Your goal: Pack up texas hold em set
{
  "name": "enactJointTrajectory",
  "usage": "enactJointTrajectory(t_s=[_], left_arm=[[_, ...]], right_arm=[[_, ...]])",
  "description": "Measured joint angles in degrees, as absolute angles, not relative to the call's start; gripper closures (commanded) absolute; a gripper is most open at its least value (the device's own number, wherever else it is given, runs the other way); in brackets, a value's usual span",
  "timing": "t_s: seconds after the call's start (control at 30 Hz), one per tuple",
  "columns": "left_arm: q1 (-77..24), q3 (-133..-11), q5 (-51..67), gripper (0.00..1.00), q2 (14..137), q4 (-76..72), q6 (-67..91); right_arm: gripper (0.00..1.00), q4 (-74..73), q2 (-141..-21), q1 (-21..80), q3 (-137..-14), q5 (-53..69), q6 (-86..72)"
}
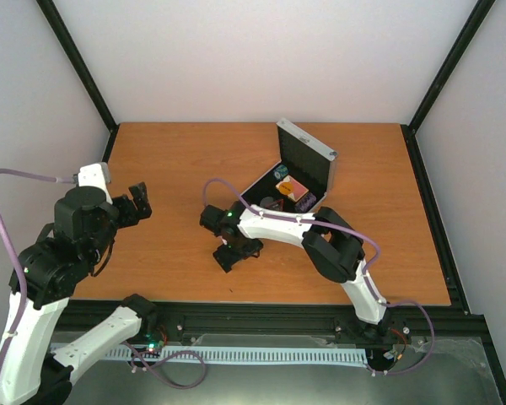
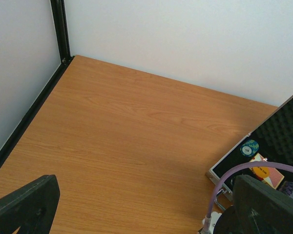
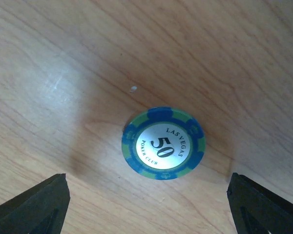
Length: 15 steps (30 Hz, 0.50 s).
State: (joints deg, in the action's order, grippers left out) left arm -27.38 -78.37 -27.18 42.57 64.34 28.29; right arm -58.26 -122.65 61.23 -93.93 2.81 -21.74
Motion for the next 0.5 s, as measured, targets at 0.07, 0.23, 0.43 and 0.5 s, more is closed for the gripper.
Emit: enactJointTrajectory(t_s=[0.07,0.23,0.43,0.5], left_arm=[[-27.38,-78.37,-27.18,0.0,42.57,64.34,28.27],[-27.38,-78.37,-27.14,0.0,43.0,64.31,28.27],[-27.38,-78.37,-27.03,0.0,44.03,64.27,28.25],[-27.38,-78.37,-26.98,0.0,44.12,64.27,28.27]], right_arm=[[0.1,-58.13,-122.65,61.12,-93.71,2.66,-21.74],[0.14,-57.54,-122.67,61.1,-93.82,2.44,-21.47],[0.3,-57.28,-122.98,61.1,-94.5,2.2,-20.58],[0.38,-57.25,-123.17,61.1,-94.5,2.17,-20.47]])
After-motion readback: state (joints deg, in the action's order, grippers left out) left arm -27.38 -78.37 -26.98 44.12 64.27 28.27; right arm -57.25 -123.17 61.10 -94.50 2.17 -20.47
